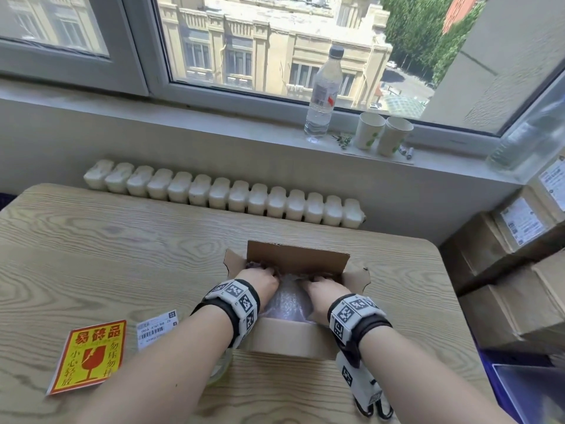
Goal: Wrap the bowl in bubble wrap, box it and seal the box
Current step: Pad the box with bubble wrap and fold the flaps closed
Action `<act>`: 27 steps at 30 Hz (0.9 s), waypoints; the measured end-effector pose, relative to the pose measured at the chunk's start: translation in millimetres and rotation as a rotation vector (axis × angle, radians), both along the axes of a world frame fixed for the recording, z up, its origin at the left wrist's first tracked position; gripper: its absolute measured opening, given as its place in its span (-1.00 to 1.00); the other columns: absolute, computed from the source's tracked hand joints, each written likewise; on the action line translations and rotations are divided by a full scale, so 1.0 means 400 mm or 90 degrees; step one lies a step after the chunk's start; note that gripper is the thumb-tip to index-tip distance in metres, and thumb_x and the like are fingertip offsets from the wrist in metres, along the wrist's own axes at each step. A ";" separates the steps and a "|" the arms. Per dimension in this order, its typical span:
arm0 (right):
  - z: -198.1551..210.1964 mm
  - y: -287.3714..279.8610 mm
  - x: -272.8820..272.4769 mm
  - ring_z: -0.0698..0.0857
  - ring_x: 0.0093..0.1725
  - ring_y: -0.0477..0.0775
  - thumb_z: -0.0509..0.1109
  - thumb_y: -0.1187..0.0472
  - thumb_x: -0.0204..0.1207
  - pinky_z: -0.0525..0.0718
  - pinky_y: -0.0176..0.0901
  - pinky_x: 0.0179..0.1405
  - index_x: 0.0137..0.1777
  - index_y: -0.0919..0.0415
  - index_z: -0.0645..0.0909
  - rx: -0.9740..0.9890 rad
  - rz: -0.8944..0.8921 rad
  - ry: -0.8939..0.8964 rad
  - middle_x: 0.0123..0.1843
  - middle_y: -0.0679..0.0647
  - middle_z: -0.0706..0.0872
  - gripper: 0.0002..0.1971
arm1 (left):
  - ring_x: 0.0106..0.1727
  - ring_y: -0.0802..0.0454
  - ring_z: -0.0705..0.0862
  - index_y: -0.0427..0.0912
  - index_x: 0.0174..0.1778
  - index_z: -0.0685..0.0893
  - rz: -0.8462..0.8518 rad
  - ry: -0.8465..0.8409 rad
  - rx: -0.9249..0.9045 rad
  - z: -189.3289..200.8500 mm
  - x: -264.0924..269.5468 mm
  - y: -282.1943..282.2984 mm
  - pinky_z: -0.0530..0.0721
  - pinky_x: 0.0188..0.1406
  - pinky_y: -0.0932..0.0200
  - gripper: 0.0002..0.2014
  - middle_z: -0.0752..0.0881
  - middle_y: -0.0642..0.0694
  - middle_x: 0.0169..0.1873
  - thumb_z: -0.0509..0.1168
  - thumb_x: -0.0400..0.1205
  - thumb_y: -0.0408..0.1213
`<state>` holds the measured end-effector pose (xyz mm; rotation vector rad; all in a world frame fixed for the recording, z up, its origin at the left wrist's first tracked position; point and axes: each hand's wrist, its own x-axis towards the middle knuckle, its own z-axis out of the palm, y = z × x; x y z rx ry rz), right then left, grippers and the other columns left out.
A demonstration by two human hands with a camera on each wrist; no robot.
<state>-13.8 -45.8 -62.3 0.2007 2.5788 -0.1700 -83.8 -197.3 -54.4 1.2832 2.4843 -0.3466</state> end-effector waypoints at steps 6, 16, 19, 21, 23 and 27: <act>-0.002 -0.002 -0.002 0.58 0.36 0.25 0.40 0.02 0.41 0.60 0.08 0.32 0.49 0.02 0.41 -0.005 0.008 0.002 0.36 0.18 0.60 -0.39 | 0.41 -0.21 0.49 -0.33 0.43 0.49 -0.006 -0.006 0.001 0.005 0.006 -0.002 0.48 0.40 -0.07 -0.56 0.52 -0.24 0.37 0.24 0.60 -0.37; 0.169 0.041 0.011 0.70 0.09 0.14 0.37 0.31 0.38 0.65 -0.15 -0.06 0.09 -0.08 0.74 0.017 0.008 0.075 0.09 0.00 0.76 -0.64 | 0.21 -0.10 0.63 -0.05 0.20 0.67 0.008 -0.040 0.123 0.120 -0.003 -0.044 0.62 0.17 0.05 -0.68 0.69 -0.06 0.13 0.25 0.53 -0.23; 0.226 0.060 0.010 0.68 0.01 0.09 0.52 0.18 0.32 0.56 -0.19 -0.18 0.00 -0.06 0.74 0.038 0.018 0.089 -0.02 -0.05 0.73 -0.75 | 0.22 -0.05 0.60 -0.02 0.20 0.67 0.004 0.002 0.136 0.154 -0.016 -0.059 0.54 0.08 0.13 -0.71 0.68 -0.02 0.13 0.27 0.55 -0.24; 0.245 0.058 0.016 0.60 -0.09 0.07 0.60 0.06 0.26 0.47 -0.21 -0.27 -0.10 -0.03 0.71 0.058 0.041 0.062 -0.18 -0.07 0.63 -0.78 | 0.17 -0.04 0.61 -0.04 0.19 0.66 0.027 -0.012 0.095 0.167 -0.017 -0.067 0.54 0.00 0.13 -0.68 0.67 -0.02 0.11 0.35 0.52 -0.12; 0.247 0.048 0.027 0.54 -0.14 0.09 0.60 0.02 0.24 0.40 -0.22 -0.40 -0.38 0.00 0.52 0.072 0.071 0.035 -0.34 -0.09 0.48 -0.73 | 0.10 -0.05 0.64 -0.08 0.12 0.65 0.037 -0.035 0.034 0.171 -0.013 -0.074 0.59 -0.06 0.11 -0.62 0.68 -0.03 0.06 0.41 0.45 0.02; 0.216 0.021 0.061 0.55 0.04 0.10 0.50 0.10 0.28 0.44 -0.15 -0.18 -0.25 0.03 0.54 0.198 0.172 -0.003 -0.20 0.00 0.58 -0.83 | 0.06 -0.07 0.67 -0.13 0.09 0.65 0.030 -0.027 -0.016 0.163 0.004 -0.079 0.70 -0.01 0.03 -0.64 0.67 -0.06 0.02 0.34 0.48 0.01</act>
